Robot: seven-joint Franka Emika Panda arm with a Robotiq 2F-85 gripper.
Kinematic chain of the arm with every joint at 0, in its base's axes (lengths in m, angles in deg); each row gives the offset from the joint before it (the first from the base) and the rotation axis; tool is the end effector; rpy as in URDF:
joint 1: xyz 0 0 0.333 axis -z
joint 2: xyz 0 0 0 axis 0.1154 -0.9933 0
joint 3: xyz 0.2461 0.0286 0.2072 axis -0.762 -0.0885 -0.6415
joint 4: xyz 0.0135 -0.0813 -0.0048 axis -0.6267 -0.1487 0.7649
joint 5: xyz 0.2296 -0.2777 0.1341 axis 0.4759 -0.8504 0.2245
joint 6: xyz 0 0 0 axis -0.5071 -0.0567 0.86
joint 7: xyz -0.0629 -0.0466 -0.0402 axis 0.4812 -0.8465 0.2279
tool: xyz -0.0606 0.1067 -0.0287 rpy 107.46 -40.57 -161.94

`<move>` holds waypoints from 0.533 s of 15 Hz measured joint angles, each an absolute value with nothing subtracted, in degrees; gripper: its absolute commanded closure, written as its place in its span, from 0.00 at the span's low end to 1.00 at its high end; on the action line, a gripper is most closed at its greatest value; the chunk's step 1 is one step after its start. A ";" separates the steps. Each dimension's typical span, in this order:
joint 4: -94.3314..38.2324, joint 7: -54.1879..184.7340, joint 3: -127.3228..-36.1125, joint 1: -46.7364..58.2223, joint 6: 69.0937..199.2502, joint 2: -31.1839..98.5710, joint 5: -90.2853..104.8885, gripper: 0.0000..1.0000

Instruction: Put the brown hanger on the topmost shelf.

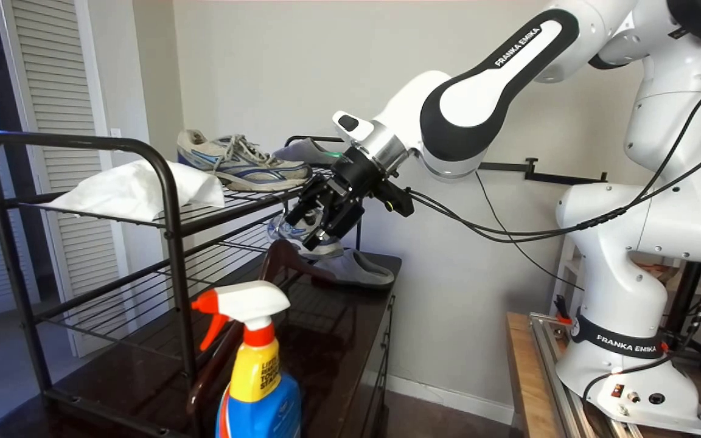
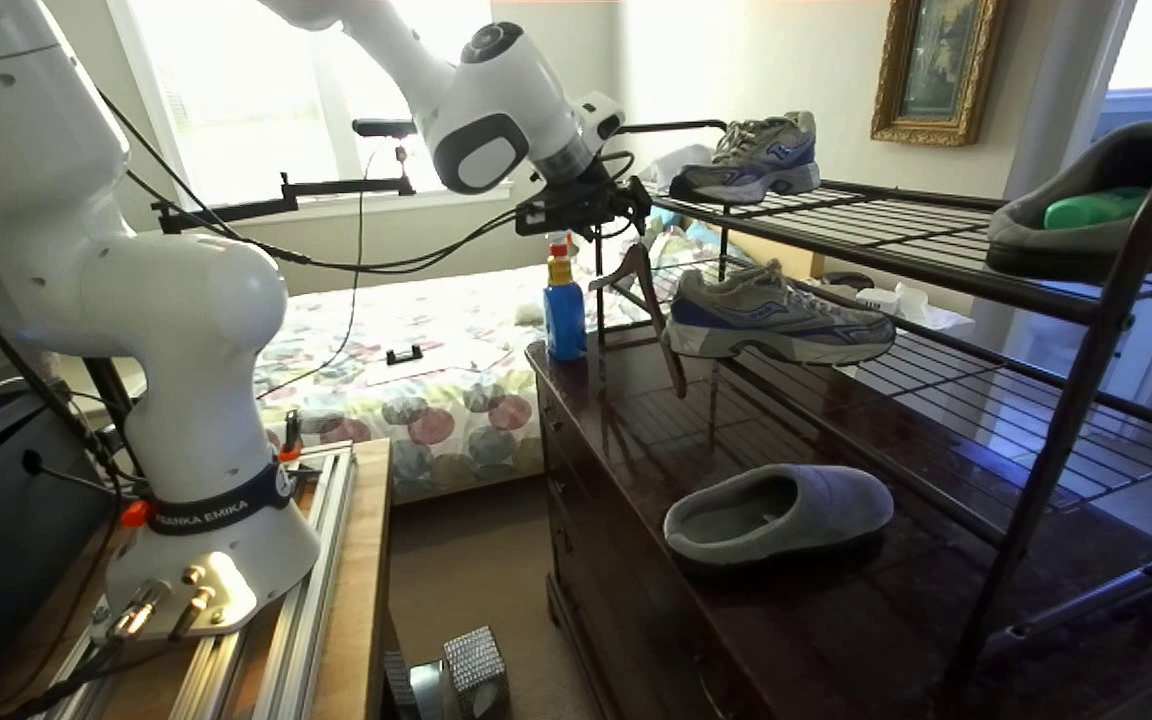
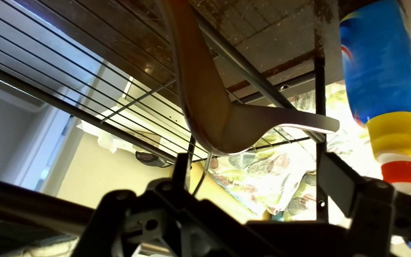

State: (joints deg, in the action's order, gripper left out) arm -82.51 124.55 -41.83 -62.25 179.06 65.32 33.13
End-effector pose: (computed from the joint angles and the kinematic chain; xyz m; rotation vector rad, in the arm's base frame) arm 0.4574 0.1693 0.4110 -2.4858 -1.2586 -1.1277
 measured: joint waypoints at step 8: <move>-80.72 124.76 -29.67 -72.79 180.24 64.82 33.14 0.36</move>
